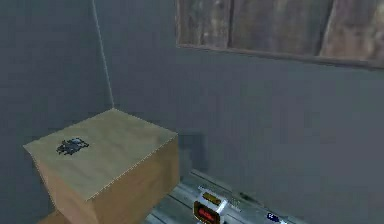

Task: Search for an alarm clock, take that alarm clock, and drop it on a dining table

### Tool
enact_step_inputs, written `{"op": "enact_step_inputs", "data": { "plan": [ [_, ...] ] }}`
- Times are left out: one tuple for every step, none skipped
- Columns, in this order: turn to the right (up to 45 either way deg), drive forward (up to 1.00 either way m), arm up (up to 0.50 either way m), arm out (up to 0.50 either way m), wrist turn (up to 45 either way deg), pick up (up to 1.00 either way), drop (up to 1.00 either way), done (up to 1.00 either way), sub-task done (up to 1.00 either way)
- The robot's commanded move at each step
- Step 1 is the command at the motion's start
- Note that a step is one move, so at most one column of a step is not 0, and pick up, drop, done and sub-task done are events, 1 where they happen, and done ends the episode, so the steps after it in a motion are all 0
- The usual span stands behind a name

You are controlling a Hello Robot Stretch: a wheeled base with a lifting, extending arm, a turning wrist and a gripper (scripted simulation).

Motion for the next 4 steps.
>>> {"op": "enact_step_inputs", "data": {
  "plan": [
    [-45.0,0.00,0.00,0.00,0.0,0.00,0.00,0.00,0.00],
    [-33.0,0.00,0.00,0.00,0.0,0.00,0.00,0.00,0.00],
    [0.0,0.00,0.50,0.00,0.0,0.00,0.00,0.00,0.00],
    [0.0,0.00,0.00,0.40,0.0,0.00,0.00,0.00,0.00]
  ]
}}
